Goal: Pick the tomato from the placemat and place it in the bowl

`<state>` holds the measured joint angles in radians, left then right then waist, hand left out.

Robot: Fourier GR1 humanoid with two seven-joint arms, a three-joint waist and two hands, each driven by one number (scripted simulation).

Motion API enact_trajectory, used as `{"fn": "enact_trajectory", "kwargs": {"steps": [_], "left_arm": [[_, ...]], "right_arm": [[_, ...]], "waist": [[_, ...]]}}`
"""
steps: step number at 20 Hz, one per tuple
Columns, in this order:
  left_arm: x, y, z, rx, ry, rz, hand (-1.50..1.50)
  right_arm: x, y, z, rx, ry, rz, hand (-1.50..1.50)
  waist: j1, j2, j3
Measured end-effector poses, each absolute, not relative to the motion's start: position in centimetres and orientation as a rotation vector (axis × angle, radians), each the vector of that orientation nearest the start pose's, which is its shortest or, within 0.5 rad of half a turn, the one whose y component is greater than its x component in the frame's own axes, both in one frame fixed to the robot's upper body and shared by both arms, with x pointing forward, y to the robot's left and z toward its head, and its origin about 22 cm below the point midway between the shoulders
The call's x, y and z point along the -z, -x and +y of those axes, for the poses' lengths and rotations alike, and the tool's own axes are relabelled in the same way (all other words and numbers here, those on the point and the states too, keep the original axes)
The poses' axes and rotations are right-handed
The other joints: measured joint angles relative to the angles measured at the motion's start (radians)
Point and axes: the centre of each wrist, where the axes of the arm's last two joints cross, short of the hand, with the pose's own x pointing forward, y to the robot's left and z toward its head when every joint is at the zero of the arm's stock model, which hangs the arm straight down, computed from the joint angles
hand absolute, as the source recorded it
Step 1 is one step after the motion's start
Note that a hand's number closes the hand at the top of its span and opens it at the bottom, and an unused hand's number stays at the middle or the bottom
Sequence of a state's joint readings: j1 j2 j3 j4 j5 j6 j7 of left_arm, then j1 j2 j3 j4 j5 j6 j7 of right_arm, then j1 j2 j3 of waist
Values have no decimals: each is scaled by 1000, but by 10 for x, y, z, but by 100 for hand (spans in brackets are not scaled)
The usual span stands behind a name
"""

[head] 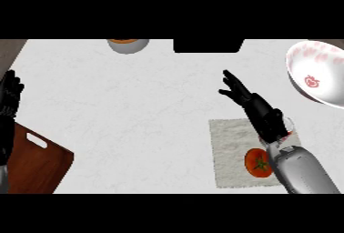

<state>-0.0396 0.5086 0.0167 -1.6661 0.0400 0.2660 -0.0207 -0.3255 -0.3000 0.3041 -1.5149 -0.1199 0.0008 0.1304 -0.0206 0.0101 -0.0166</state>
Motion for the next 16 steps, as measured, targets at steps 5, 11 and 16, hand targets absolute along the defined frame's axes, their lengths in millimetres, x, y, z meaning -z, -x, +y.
{"fn": "enact_trajectory", "kwargs": {"steps": [5, 11, 16], "left_arm": [[-57, -246, 306, 117, -344, -1660, 0], [-29, -237, 277, 16, -114, -1544, 0], [-26, -237, 250, 19, 65, -1512, 0]], "right_arm": [[-68, -288, -226, -321, 276, -1670, 150], [-46, -265, -291, 52, 828, -1587, -150], [-9, -221, -265, 87, 1063, -1620, -150]], "waist": [[-73, -23, 7], [-201, -37, 4], [-144, -31, 7]]}}
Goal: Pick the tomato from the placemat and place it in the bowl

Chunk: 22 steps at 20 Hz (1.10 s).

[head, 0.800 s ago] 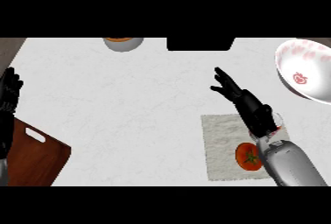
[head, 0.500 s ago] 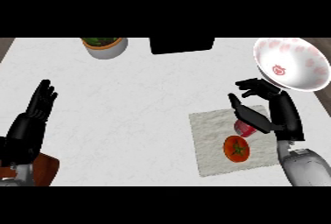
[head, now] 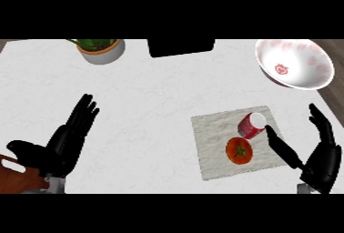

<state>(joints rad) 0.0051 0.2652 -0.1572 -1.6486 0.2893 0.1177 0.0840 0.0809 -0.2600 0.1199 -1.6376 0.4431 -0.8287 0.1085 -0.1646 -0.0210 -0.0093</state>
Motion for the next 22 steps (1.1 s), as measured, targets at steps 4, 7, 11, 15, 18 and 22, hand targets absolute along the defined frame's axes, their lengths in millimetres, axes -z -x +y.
{"fn": "enact_trajectory", "kwargs": {"steps": [4, 7, 11, 15, 18, 22], "left_arm": [[-30, -241, 238, 43, 135, -1510, 0], [-29, -240, 232, 51, 161, -1505, 0], [-30, -243, 227, 77, 184, -1502, 0], [-33, -246, 219, 101, 215, -1507, 0], [-36, -249, 214, 119, 236, -1509, 0], [-33, -253, 207, 126, 255, -1498, 0]], "right_arm": [[25, -182, -258, 23, 1221, -1477, -150], [44, -153, -257, 0, 1290, -1322, -150], [50, -130, -245, 23, 1316, -1142, -150], [42, -121, -230, 26, 1287, -990, -150], [27, -126, -220, 31, 1262, -895, -150], [0, -137, -204, 24, 1238, -776, -150]], "waist": [[41, 12, -3], [58, 19, -5], [84, 28, -8], [117, 32, -7], [138, 34, -4], [154, 33, -1]]}}
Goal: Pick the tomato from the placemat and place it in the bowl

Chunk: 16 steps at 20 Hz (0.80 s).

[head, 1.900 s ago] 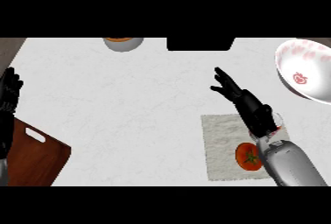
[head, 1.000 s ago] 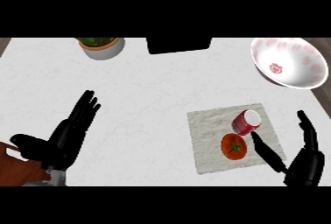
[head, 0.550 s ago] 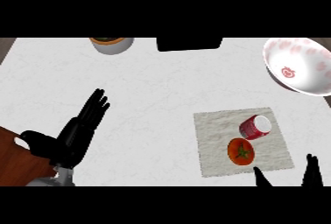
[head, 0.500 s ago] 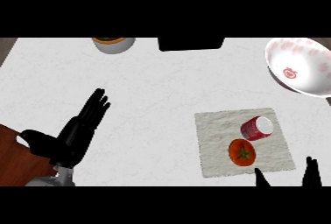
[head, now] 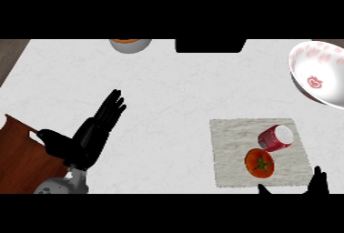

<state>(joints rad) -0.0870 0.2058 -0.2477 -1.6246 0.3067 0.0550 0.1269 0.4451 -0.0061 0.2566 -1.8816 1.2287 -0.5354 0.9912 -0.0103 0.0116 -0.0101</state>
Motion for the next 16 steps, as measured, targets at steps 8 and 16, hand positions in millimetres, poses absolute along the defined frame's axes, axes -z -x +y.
{"fn": "enact_trajectory", "kwargs": {"steps": [8, 16], "left_arm": [[-30, -258, 203, 135, 276, -1487, 0], [-27, -260, 205, 131, 270, -1485, 0]], "right_arm": [[-35, -157, -180, -39, 1222, -672, -150], [-39, -171, -179, -94, 1186, -630, -150]], "waist": [[15, -5, 5], [14, -6, 8]]}}
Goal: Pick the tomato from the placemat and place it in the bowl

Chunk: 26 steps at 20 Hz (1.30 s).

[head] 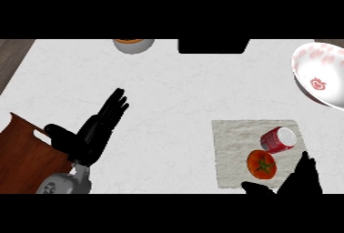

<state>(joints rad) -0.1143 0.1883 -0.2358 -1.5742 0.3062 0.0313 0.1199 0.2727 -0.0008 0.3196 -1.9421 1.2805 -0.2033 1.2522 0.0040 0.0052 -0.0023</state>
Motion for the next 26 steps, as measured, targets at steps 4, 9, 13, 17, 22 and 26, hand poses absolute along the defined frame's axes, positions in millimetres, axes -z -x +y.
{"fn": "enact_trajectory", "kwargs": {"steps": [4, 9, 13, 17, 22, 26], "left_arm": [[-27, -260, 205, 132, 274, -1487, 0], [-28, -259, 202, 135, 273, -1482, 0], [-28, -263, 199, 137, 281, -1480, 0], [-29, -265, 203, 131, 275, -1481, 0], [-25, -261, 202, 131, 267, -1482, 0], [-28, -263, 202, 134, 269, -1485, 0]], "right_arm": [[-36, -183, -180, -119, 1190, -615, -150], [-29, -192, -180, -152, 1192, -595, -150], [-24, -198, -180, -166, 1197, -581, -150], [-21, -200, -182, -166, 1205, -567, -150], [-15, -201, -185, -163, 1217, -548, -150], [-11, -208, -187, -153, 1217, -550, -150]], "waist": [[2, -1, 1], [2, -2, 1], [-1, -2, 1], [-2, -3, 1], [-2, -5, 2], [-1, -5, 1]]}}
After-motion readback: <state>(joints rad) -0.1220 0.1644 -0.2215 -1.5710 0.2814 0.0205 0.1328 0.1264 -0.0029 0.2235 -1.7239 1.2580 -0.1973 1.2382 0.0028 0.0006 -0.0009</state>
